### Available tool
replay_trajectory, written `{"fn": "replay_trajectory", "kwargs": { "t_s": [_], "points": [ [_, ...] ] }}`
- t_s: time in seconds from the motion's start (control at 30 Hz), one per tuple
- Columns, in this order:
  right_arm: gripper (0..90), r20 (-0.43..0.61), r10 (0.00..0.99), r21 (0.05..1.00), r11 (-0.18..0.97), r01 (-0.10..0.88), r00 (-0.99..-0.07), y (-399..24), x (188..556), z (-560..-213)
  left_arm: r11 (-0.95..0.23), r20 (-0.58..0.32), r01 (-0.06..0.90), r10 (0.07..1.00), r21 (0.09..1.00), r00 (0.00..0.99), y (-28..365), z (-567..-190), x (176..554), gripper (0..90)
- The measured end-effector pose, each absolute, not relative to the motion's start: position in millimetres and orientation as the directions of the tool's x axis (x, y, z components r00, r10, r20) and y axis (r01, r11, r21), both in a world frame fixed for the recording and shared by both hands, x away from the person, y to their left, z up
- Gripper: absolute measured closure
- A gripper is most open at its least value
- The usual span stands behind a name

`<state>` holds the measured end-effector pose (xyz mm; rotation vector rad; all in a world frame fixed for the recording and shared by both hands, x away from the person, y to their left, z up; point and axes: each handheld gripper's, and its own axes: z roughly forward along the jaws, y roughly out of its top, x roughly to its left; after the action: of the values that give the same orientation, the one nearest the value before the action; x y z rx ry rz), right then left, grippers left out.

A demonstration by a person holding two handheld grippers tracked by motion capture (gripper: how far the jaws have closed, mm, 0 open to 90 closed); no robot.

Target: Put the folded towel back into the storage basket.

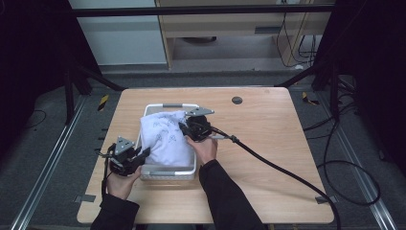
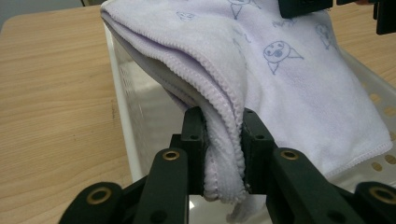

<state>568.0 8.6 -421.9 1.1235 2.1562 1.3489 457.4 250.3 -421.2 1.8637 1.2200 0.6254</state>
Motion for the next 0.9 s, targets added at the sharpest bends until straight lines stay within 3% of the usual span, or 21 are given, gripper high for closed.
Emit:
{"fn": "replay_trajectory", "kwargs": {
  "t_s": [0.9],
  "points": [
    [67.4, 0.075, 0.787, 0.832, 0.290, 0.474, -0.613, 14, 575, -446, -0.228, -0.011, 0.580, 0.926, 0.782, 0.378, 247, -440, 468, 70.4]
  ]
}}
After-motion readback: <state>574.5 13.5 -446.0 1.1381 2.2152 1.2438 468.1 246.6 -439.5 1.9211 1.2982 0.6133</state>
